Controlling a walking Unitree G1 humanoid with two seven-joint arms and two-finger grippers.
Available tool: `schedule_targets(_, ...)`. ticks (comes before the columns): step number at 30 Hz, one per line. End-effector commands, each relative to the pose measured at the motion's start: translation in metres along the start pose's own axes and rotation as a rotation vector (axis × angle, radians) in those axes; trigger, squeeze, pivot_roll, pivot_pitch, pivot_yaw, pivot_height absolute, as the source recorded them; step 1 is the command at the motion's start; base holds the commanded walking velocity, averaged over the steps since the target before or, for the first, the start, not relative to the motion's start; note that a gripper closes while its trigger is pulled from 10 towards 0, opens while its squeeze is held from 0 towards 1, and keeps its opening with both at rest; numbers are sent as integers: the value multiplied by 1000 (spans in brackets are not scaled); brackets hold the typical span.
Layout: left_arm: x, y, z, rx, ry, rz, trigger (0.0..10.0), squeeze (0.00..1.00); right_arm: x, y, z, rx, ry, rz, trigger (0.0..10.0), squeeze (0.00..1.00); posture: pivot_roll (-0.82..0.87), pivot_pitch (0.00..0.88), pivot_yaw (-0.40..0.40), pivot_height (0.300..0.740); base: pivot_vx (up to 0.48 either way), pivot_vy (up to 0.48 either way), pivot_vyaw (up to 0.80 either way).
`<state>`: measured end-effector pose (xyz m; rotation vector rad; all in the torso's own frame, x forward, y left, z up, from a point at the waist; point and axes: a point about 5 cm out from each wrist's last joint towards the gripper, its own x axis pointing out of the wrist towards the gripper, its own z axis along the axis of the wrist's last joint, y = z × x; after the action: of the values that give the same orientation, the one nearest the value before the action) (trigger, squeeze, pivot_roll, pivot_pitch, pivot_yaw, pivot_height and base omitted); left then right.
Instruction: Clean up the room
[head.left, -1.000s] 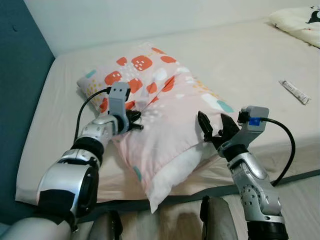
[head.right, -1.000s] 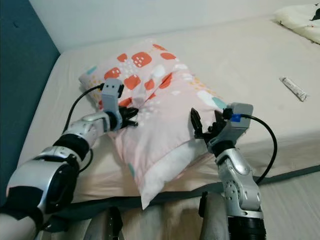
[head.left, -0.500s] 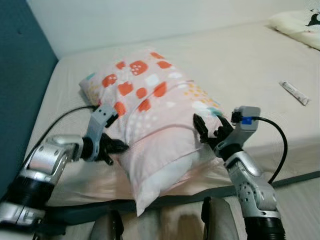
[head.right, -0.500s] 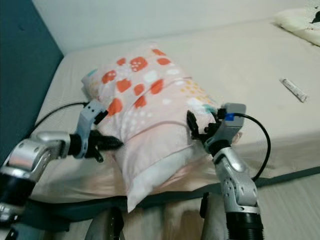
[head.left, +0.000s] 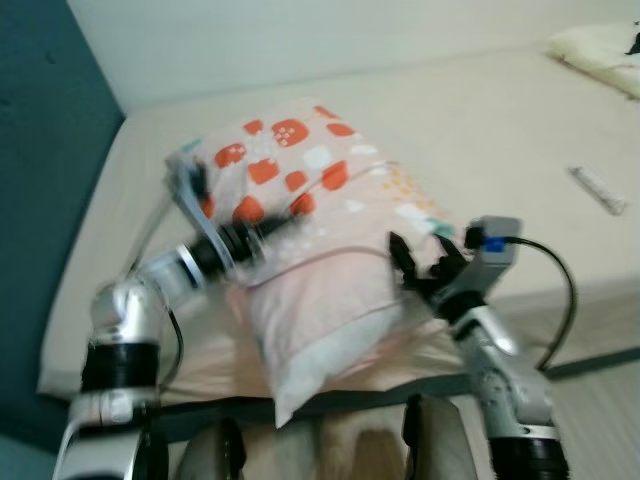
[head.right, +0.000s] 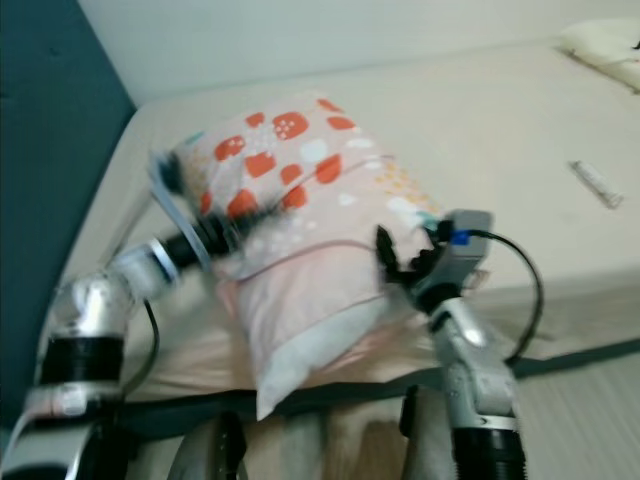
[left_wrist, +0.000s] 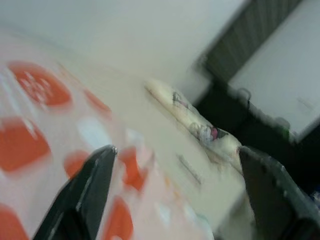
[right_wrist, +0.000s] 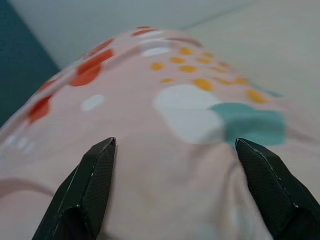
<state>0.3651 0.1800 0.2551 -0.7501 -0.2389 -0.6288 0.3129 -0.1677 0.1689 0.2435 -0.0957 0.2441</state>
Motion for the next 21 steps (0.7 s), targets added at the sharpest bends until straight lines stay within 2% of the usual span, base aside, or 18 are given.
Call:
schedule_targets(1, -16, 29, 4, -16, -63, 163, 10000, 1000, -2, 0, -1, -1, 5, 1, 10000, 0, 50, 131, 85, 476, 0, 0, 0)
schedule_targets(2, -18, 35, 6, 4, -81, 207, 10000, 1000, -3, 0, -2, -1, 7, -1, 10000, 0, 50, 131, 85, 476, 0, 0, 0)
schedule_targets(3, -18, 35, 6, 4, -81, 207, 10000, 1000, -3, 0, -2, -1, 7, -1, 10000, 0, 50, 131, 85, 476, 0, 0, 0)
schedule_targets(5, -20, 45, 8, 65, -94, 294, 10000, 1000, -3, 1, -2, 0, 9, -1, 10000, 0, 48, 140, 86, 476, 0, 0, 0)
schedule_targets(7, -20, 46, 7, 77, -95, 309, 10000, 1000, -3, 1, -2, 1, 10, -1, 10000, 0, 48, 140, 86, 476, 0, 0, 0)
schedule_targets(8, -24, 56, 0, 101, -58, 398, 10000, 1000, -4, 2, -3, 3, 11, -1, 10000, 0, 45, 149, 87, 476, 0, 0, 0)
schedule_targets(9, -24, 56, 0, 101, -58, 398, 10000, 1000, -4, 2, -3, 3, 11, -1, 10000, 0, 45, 149, 87, 476, 0, 0, 0)
schedule_targets(10, -28, 67, -13, 84, -16, 483, 10000, 1000, -5, 3, -4, 5, 14, -3, 10000, 0, 44, 155, 87, 476, 0, 0, 0)
schedule_targets(11, -28, 67, -13, 84, -16, 483, 10000, 1000, -5, 3, -4, 5, 14, -3, 10000, 0, 44, 155, 87, 476, 0, 0, 0)
schedule_targets(12, -34, 77, -31, 53, 44, 553, 10000, 1000, -6, 3, -5, 7, 17, -5, 10000, 0, 43, 159, 88, 476, 0, 0, 0)
schedule_targets(13, -34, 77, -31, 53, 44, 553, 10000, 1000, -6, 3, -5, 7, 17, -5, 10000, 0, 43, 159, 88, 476, 0, 0, 0)
schedule_targets(14, -38, 82, -43, 27, 79, 596, 10000, 1000, -7, 3, -6, 8, 20, -6, 10000, 0, 43, 159, 88, 476, 0, 0, 0)
schedule_targets(15, -42, 85, -60, 2, 135, 608, 10000, 0, -8, 3, -6, 8, 21, -9, 10000, 0, 37, 166, 89, 476, 0, 0, 0)
schedule_targets(16, -42, 85, -60, 2, 135, 608, 10000, 0, -8, 3, -6, 8, 21, -9, 10000, 0, 37, 166, 89, 476, 0, 0, 0)
schedule_targets(19, -51, 83, -102, -98, 251, 587, 10000, 0, -9, 0, -2, 5, 13, -18, 10000, 0, 32, 167, 89, 476, 0, 0, 0)
schedule_targets(20, -51, 83, -102, -98, 251, 587, 10000, 0, -9, 0, -2, 5, 13, -18, 10000, 0, 32, 167, 89, 476, 0, 0, 0)
schedule_targets(21, -53, 82, -112, -129, 270, 585, 10000, 0, -9, 0, -1, 3, 11, -20, 10000, 0, 29, 166, 87, 476, 0, 0, 0)
